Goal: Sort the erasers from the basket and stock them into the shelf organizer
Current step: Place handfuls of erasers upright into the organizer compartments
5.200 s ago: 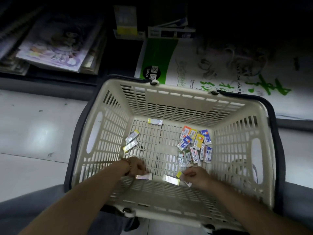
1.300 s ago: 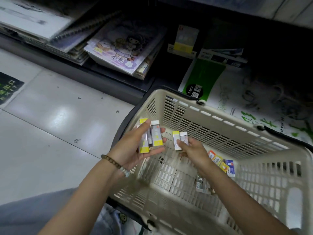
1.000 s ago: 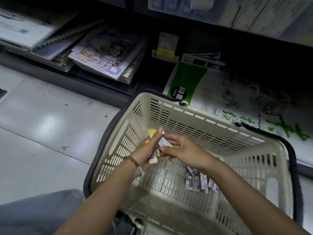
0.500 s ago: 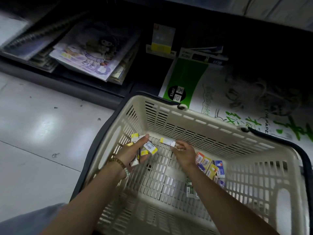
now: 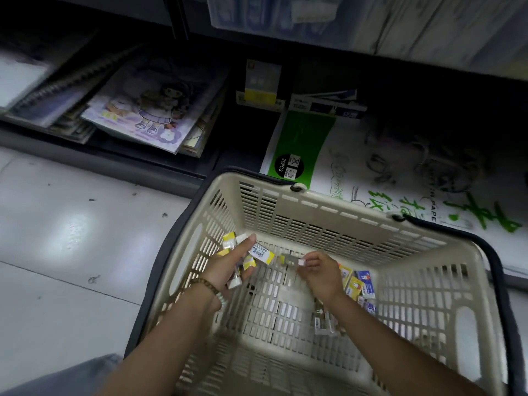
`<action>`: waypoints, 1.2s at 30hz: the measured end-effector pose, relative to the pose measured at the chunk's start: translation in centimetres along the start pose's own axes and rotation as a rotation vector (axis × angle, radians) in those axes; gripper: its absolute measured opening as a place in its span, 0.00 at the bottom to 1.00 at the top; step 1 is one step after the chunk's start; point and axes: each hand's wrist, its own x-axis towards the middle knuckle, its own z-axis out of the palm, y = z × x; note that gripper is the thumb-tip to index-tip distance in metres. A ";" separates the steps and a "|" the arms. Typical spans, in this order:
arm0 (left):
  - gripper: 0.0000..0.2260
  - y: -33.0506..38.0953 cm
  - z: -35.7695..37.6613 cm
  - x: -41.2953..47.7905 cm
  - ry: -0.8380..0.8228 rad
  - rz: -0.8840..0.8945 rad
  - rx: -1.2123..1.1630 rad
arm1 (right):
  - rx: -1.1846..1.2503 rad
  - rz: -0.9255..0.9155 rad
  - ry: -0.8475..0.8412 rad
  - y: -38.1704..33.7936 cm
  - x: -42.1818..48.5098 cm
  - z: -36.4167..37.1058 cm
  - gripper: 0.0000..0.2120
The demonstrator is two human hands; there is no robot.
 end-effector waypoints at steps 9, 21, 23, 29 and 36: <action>0.21 4.6 4.6 -9.2 -0.215 0.245 0.369 | 0.115 -0.223 -0.451 -16.6 -11.2 -11.8 0.09; 0.31 11.2 13.1 -20.6 -0.403 0.446 0.699 | 0.102 -0.388 -0.438 -25.7 -18.7 -17.4 0.12; 0.30 12.0 14.1 -21.4 -0.454 0.450 0.733 | 0.104 -0.397 -0.398 -26.4 -19.3 -18.8 0.12; 0.24 14.2 17.3 -23.4 -0.459 0.528 0.830 | 0.176 -0.319 -0.421 -28.3 -19.9 -21.3 0.12; 0.30 16.4 19.0 -24.2 -0.351 0.589 0.809 | 0.248 -0.290 -0.445 -31.1 -19.2 -21.8 0.15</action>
